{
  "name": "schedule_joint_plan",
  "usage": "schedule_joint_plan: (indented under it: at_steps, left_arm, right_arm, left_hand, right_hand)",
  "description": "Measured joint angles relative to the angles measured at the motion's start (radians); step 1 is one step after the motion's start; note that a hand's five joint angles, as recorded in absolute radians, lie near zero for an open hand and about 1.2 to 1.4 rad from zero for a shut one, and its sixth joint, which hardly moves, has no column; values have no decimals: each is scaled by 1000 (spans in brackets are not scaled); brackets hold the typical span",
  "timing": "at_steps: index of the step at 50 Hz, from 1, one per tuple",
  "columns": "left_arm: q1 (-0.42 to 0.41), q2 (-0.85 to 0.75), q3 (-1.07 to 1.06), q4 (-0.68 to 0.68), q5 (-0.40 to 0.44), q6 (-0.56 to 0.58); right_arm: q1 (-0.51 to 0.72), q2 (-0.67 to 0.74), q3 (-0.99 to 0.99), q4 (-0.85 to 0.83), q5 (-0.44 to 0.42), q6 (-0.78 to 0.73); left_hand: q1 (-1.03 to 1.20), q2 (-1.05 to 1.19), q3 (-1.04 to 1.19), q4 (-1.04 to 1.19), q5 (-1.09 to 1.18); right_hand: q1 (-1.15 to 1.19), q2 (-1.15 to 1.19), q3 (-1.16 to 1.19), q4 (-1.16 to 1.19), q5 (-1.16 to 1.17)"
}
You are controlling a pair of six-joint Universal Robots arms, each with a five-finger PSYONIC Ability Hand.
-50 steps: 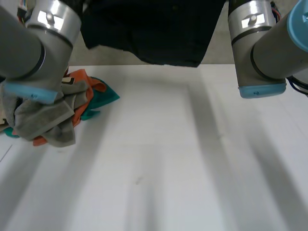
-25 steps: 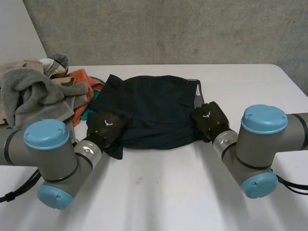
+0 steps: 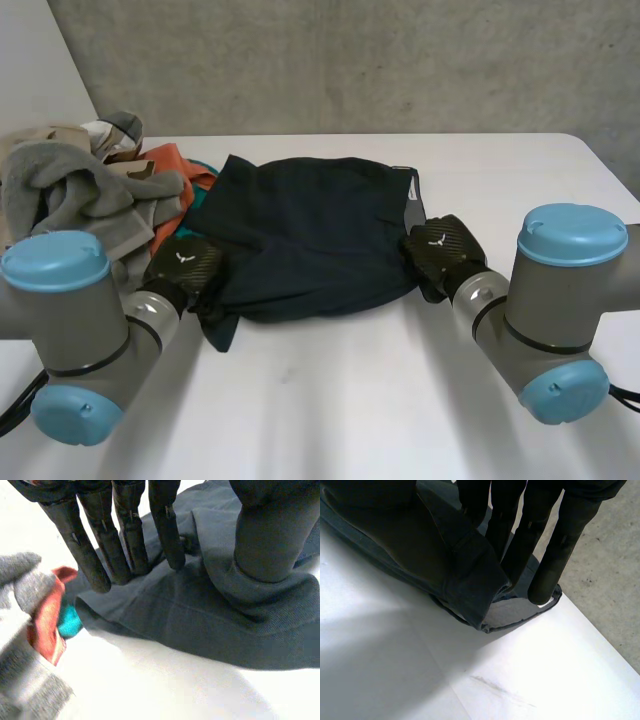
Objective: Fold the laundry.
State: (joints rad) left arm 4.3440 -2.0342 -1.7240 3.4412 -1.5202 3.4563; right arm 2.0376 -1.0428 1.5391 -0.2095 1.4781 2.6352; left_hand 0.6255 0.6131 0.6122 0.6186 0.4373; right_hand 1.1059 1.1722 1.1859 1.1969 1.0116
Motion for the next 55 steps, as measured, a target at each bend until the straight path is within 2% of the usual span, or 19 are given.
schedule_joint_plan:
  at_steps: [8,11,12,14,22,25,31,36,40,45,50,55]
  left_arm:
    - [19,-28,69,-167,11,-74]
    - [20,-30,87,-227,22,-102]
    - [20,-31,92,-246,30,-112]
    - [21,-29,99,-270,44,-124]
    - [28,57,83,-383,68,-103]
    - [31,156,49,-487,82,-36]
    - [15,322,-57,-726,103,212]
    - [-16,359,-92,-846,90,387]
    - [-38,323,-41,-808,57,449]
    - [-60,206,111,-622,5,456]
    - [-72,22,339,-352,-22,443]
    - [-74,-151,539,-189,-27,439]
  right_arm:
    - [-3,-2,1,2,2,-4]
    - [-5,-2,0,3,2,-4]
    - [-6,-2,-1,5,2,-5]
    - [-7,-6,-2,16,2,-6]
    - [-7,-58,0,152,-13,-82]
    - [-13,-106,11,289,-16,-186]
    - [-34,-234,84,602,-11,-395]
    - [-45,-303,133,707,-43,-482]
    - [-44,-290,111,666,-60,-446]
    - [-39,-200,0,533,-26,-286]
    - [-35,-59,-159,343,84,-120]
    - [-29,57,-268,168,173,-90]
  left_hand:
    - [89,97,98,94,76]
    - [213,214,214,208,190]
    - [376,375,373,371,345]
    - [492,560,555,554,516]
    - [493,581,576,580,544]
    - [493,581,576,580,544]
    - [494,581,576,580,544]
    - [494,581,576,580,544]
    - [494,581,577,581,548]
    - [494,583,577,581,558]
    - [495,583,577,581,564]
    - [495,583,577,581,564]
  right_hand:
    - [0,0,0,0,0]
    - [0,0,0,0,0]
    - [0,0,0,0,0]
    - [0,0,0,0,0]
    - [0,0,0,0,0]
    - [0,0,0,0,0]
    - [0,0,0,0,0]
    - [0,0,0,0,0]
    - [0,0,0,0,0]
    - [0,0,0,0,0]
    - [0,0,0,0,0]
    - [0,0,0,0,0]
